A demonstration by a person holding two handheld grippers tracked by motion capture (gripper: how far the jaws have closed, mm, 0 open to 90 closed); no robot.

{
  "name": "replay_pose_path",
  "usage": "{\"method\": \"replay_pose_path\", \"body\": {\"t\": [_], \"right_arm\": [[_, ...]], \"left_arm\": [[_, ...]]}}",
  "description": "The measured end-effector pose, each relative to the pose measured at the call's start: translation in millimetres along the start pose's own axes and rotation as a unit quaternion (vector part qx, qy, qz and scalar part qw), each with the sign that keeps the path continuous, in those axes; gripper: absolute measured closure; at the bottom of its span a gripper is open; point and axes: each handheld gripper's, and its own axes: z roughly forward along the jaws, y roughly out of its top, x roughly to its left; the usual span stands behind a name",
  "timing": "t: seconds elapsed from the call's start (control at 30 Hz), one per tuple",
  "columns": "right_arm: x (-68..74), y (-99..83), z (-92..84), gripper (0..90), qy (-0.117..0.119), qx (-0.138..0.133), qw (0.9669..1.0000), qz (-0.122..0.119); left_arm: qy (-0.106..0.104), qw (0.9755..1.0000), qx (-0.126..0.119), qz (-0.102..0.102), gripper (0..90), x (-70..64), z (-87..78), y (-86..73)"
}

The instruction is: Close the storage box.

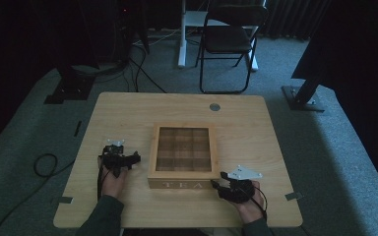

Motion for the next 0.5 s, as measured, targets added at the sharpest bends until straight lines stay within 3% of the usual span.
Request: {"method": "replay_pose_path", "body": {"t": [0.23,0.5], "right_arm": [[0.0,-3.7,-1.9,47.5,0.002,-0.003,1.0000,0.007],[-5.4,-1.7,-12.9,45.7,-0.007,-0.035,0.9993,0.013]], "left_arm": [[0.000,1.0000,0.000,0.000,1.6,0.0,0.0,0.0],[0.000,1.0000,0.000,0.000,1.6,0.0,0.0,0.0]]}}
